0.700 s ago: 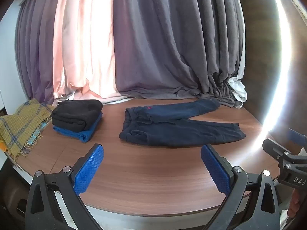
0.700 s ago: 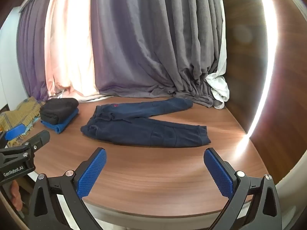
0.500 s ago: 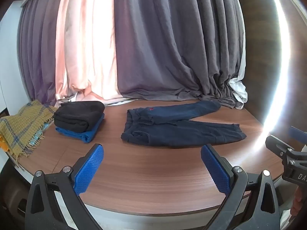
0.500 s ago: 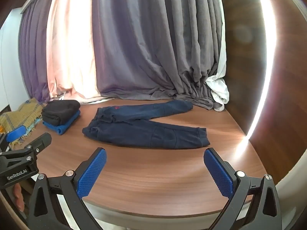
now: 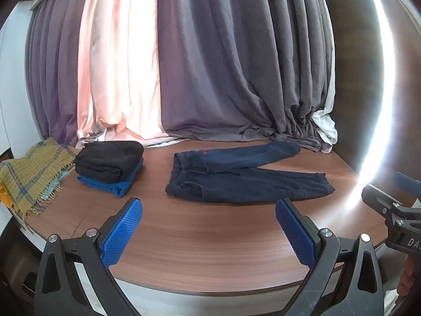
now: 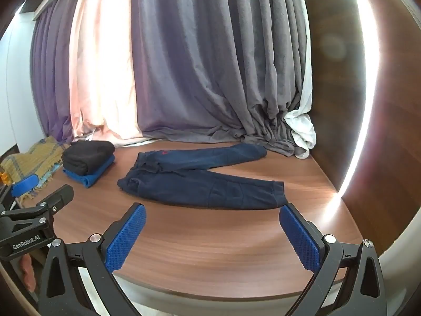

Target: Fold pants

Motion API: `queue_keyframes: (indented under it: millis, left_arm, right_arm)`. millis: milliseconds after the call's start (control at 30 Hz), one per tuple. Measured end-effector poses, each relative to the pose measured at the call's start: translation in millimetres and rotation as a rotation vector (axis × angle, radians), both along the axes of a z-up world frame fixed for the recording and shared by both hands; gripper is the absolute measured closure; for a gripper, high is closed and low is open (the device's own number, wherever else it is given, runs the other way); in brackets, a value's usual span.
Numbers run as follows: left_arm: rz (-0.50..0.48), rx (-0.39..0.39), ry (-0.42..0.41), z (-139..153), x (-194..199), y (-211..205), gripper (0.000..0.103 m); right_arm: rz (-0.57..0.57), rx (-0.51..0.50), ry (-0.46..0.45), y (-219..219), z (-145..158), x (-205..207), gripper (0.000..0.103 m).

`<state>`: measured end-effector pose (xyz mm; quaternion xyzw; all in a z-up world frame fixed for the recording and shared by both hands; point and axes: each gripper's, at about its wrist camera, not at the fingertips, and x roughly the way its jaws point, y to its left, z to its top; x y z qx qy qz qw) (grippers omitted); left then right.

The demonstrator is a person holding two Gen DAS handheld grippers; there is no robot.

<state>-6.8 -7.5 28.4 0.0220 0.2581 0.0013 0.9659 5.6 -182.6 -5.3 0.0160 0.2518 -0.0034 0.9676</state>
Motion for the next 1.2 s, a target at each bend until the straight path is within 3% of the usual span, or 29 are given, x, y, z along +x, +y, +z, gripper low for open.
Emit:
queue_keyframes:
  millis: [1200]
  left_arm:
    - [0.001, 0.003, -0.060, -9, -19, 6, 0.000]
  right_arm:
    - [0.007, 0.001, -0.009, -1, -4, -8, 0.000]
